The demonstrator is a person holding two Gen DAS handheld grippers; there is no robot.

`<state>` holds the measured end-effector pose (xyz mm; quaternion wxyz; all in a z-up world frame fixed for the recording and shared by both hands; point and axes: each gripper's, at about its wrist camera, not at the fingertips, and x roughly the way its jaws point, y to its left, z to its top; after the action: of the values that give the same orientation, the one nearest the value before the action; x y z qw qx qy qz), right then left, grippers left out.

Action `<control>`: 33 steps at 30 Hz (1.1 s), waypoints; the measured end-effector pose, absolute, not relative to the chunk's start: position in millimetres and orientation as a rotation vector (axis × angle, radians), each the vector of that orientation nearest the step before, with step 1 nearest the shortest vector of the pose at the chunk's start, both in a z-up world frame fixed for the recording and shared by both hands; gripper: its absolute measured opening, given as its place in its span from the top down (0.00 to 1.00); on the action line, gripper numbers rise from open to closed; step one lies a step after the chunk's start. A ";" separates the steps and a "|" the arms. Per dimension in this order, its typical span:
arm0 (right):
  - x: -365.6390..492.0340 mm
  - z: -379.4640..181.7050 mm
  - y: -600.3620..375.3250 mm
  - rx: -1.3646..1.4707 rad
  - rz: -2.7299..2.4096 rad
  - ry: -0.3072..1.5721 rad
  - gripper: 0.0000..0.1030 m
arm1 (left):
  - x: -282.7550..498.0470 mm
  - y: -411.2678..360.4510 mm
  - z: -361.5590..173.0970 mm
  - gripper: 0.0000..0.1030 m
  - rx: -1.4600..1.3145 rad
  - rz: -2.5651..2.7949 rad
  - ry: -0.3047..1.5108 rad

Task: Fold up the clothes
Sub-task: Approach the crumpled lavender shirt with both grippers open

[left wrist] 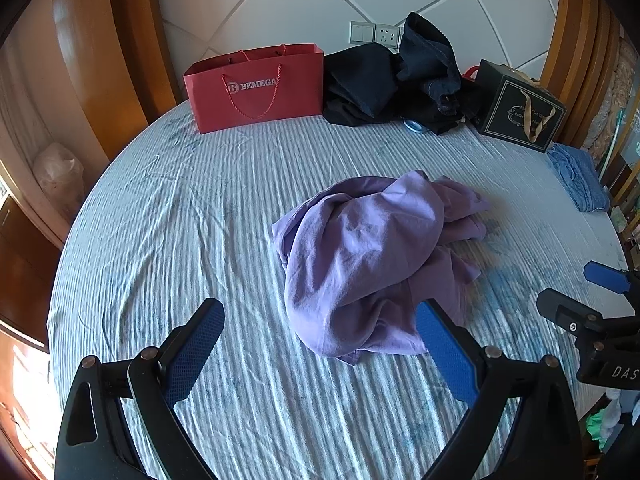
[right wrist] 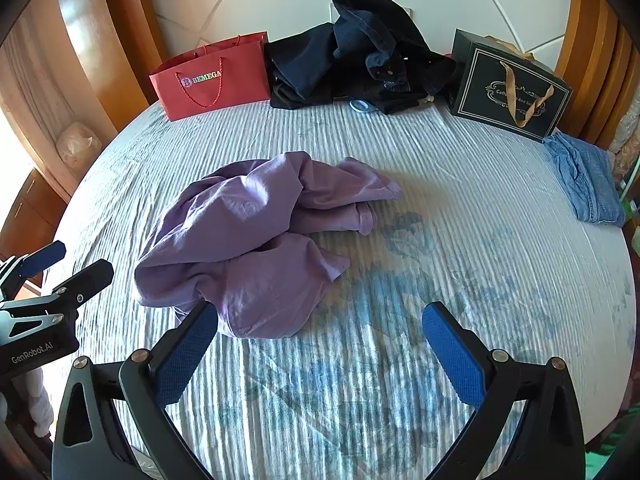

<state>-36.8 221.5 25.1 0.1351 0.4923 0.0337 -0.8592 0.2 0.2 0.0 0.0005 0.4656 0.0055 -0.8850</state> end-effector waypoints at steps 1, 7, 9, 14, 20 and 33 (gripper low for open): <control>-37.2 25.1 221.5 1.427 -2.487 0.096 0.00 | 0.4 0.5 0.1 0.05 1.463 -2.781 0.013; -39.5 25.5 216.7 1.427 -2.488 0.116 0.00 | 3.6 0.8 -0.6 0.05 1.454 -2.789 -0.006; -39.2 26.6 218.4 1.425 -2.489 0.111 0.00 | -0.8 -1.4 -1.2 0.05 1.473 -2.778 -0.006; -42.4 28.4 217.7 1.430 -2.487 0.116 0.00 | -3.5 -2.0 -0.4 0.05 1.480 -2.766 0.011; -42.8 26.4 217.7 1.431 -2.484 0.118 0.00 | -4.8 -2.7 -2.5 0.05 1.491 -2.754 0.010; -45.4 25.4 217.1 1.440 -2.475 0.125 0.00 | -6.8 -6.2 -4.7 0.05 1.505 -2.745 0.022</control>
<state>-45.4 217.1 25.4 0.1371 0.4976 0.0431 -0.8554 -6.8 -6.2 -4.7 0.0054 0.4809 0.0069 -0.8768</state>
